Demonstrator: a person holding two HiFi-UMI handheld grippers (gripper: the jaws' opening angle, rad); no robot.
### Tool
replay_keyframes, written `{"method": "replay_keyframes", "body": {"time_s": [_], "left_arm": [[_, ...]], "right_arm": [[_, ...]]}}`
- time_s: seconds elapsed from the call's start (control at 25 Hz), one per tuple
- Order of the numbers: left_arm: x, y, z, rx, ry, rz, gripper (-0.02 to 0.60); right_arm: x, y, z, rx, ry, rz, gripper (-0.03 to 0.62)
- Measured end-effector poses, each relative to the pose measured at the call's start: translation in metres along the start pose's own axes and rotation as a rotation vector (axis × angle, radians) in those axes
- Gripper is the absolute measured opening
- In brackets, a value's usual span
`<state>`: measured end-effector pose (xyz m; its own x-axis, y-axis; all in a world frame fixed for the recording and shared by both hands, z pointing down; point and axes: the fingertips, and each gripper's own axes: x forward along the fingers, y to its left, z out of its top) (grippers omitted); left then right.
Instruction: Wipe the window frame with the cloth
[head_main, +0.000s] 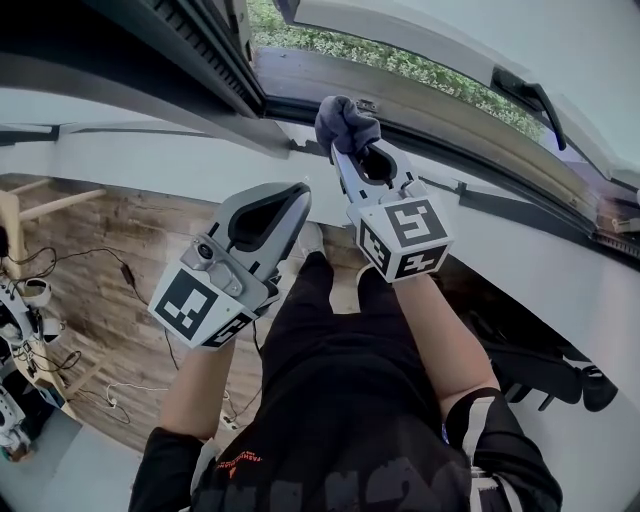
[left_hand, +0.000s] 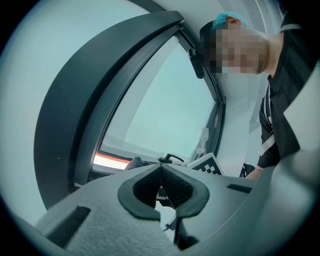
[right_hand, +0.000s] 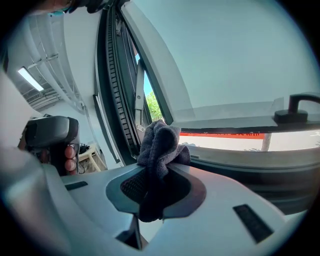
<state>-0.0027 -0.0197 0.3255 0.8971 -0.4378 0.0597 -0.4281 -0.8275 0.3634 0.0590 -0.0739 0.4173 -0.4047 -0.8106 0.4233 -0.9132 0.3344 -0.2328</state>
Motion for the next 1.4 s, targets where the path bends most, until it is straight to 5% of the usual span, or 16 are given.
{"method": "replay_keyframes", "body": {"time_s": [1.4], "left_arm": [[0.028,-0.039,0.006,0.039,0.011,-0.072,0.02]], "right_arm": [[-0.055,-0.045,-0.003,0.054,-0.026,-0.096,0.058]]}}
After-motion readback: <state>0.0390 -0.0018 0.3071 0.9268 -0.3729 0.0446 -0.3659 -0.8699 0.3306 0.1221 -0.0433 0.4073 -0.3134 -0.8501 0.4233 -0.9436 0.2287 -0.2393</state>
